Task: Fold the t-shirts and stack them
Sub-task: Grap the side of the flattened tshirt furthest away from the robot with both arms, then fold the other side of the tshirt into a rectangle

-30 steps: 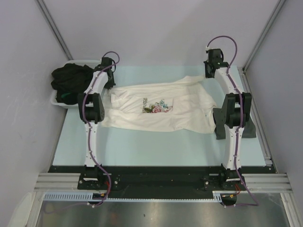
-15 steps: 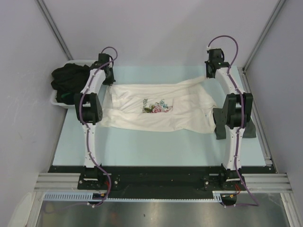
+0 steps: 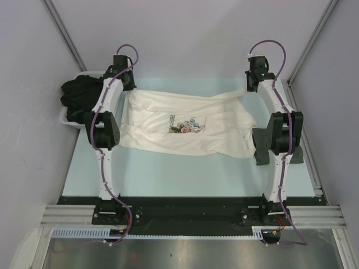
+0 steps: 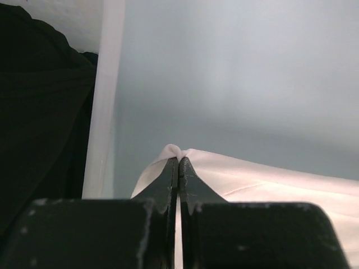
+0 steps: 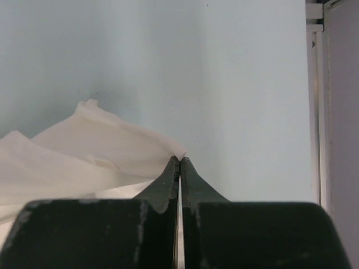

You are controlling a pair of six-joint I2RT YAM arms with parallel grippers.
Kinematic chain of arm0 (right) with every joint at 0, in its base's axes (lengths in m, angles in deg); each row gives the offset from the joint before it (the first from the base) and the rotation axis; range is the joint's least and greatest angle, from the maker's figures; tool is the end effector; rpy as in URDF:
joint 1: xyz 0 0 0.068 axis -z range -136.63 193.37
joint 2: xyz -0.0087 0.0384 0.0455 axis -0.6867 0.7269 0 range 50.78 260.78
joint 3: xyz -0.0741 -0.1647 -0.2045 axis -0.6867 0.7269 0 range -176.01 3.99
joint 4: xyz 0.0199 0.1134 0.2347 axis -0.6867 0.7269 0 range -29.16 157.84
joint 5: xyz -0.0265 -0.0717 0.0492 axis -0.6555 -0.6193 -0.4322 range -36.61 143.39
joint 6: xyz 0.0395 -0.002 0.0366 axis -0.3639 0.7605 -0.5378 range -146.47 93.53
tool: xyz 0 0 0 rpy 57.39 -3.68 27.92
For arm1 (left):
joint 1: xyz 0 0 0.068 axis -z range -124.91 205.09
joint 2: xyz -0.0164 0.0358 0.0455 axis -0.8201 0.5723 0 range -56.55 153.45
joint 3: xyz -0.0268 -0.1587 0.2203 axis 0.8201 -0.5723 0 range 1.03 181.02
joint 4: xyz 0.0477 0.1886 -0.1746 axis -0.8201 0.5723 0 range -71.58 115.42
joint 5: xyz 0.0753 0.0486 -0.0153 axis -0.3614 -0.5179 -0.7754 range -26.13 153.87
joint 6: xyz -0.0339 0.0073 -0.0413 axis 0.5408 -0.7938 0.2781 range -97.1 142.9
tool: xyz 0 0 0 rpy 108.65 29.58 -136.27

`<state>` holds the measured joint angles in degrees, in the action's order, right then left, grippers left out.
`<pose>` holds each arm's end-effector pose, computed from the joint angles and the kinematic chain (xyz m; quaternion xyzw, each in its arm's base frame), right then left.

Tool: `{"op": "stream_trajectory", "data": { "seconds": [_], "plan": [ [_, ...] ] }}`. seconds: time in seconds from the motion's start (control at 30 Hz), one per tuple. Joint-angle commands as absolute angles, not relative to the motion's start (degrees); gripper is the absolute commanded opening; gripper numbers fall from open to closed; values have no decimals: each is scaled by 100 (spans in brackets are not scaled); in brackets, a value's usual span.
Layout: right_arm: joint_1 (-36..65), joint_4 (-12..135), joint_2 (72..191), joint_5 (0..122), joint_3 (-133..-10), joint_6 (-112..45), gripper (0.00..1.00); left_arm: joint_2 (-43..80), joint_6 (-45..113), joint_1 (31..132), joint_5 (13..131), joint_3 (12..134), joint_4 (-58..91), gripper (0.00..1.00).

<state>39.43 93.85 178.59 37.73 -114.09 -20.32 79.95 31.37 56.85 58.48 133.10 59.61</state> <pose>0.5125 0.0255 0.2663 -0.0255 0.9089 -0.1325 0.3946 0.5368 -0.0132 0.2579 -0.0719 0.9223 0.0097 0.3796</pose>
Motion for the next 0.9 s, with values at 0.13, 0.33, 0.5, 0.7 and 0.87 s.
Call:
{"op": "stream_trajectory", "data": {
  "seconds": [0.13,0.33,0.5,0.7,0.87],
  "plan": [
    [4012,9545,16987,3713,-11413,-2137,0,7195,2923,5720,5904,12883,5823,0],
    [4012,9924,16592,4020,-11246,-2418,0,6834,2817,5720,5719,12584,5981,0],
    [4012,10204,16354,4319,-10957,-2620,0,6544,2756,5720,5640,12364,6227,0],
    [4021,11056,16433,4653,-11044,-2998,0,6228,2738,5720,5666,11960,6561,0],
    [4012,11954,16679,4759,-11422,-3384,0,5789,2782,5720,5613,11424,6755,0]
  ]
}}
